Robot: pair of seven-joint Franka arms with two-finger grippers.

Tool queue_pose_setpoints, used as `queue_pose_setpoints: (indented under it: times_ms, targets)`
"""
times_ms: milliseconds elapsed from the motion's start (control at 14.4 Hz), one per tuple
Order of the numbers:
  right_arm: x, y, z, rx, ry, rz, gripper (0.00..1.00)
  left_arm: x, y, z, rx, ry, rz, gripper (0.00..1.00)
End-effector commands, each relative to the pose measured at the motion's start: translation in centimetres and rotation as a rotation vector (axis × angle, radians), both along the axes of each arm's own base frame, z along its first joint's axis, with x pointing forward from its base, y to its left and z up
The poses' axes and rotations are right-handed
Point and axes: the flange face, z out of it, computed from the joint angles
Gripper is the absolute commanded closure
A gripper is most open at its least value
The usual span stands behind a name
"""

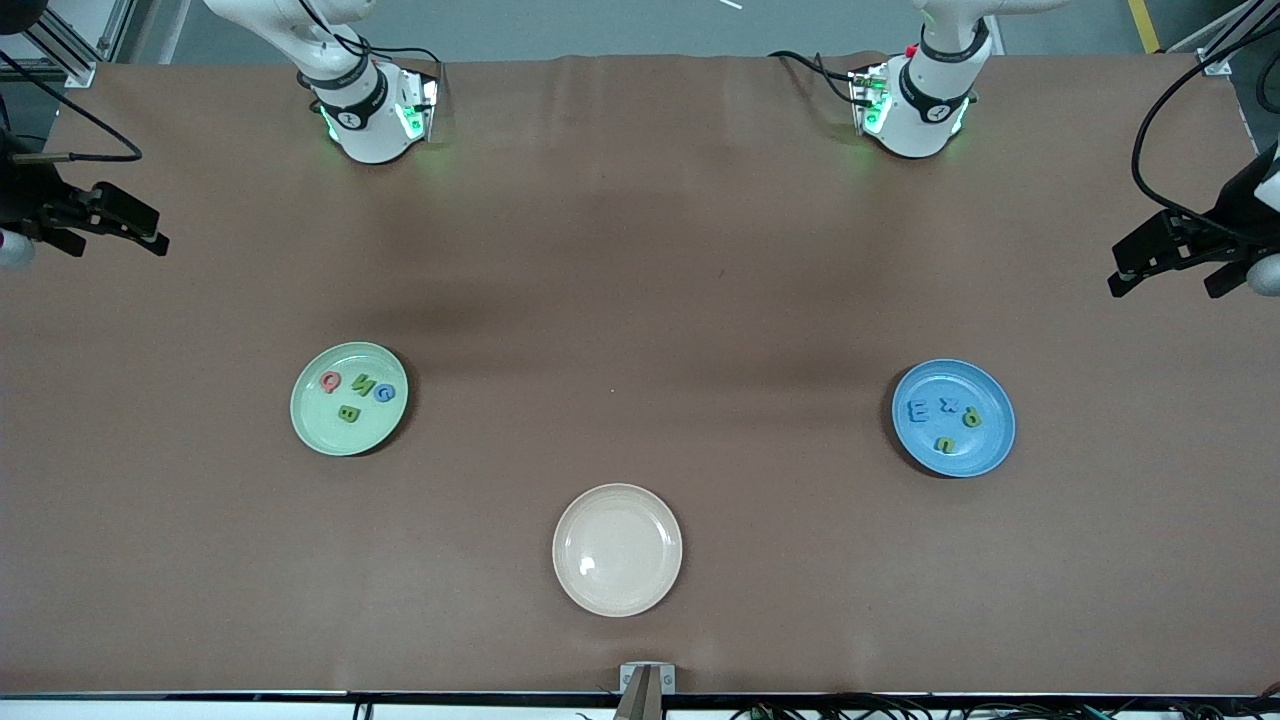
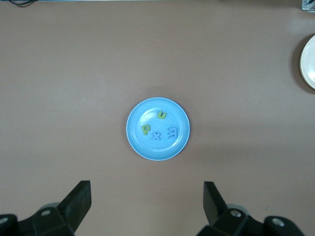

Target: Sort upper and lower case letters into plates

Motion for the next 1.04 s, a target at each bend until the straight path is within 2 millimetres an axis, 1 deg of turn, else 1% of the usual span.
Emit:
queue_pose_setpoints:
  times_ms: [0, 139, 416, 971]
  targets:
    - [-0.9, -0.1, 0.5, -0.006, -0.01, 0.009, 0.0, -0.2, 0.1, 0.1, -0.018, 0.027, 0.008, 0.0]
    - [-0.9, -0.1, 0.4, -0.006, -0.006, 0.007, 0.0, -0.9, -0.4, -0.5, -0.01, 0.092, -0.01, 0.0]
    - [-1.0, -0.1, 0.2, -0.005, 0.006, 0.006, 0.0, -1.1, -0.9, -0.6, -0.014, 0.108, -0.017, 0.0]
    - [-1.0, -0.1, 0.2, -0.005, 0.012, 0.006, 0.0, -1.2, -1.0, -0.8, -0.015, 0.125, -0.013, 0.0]
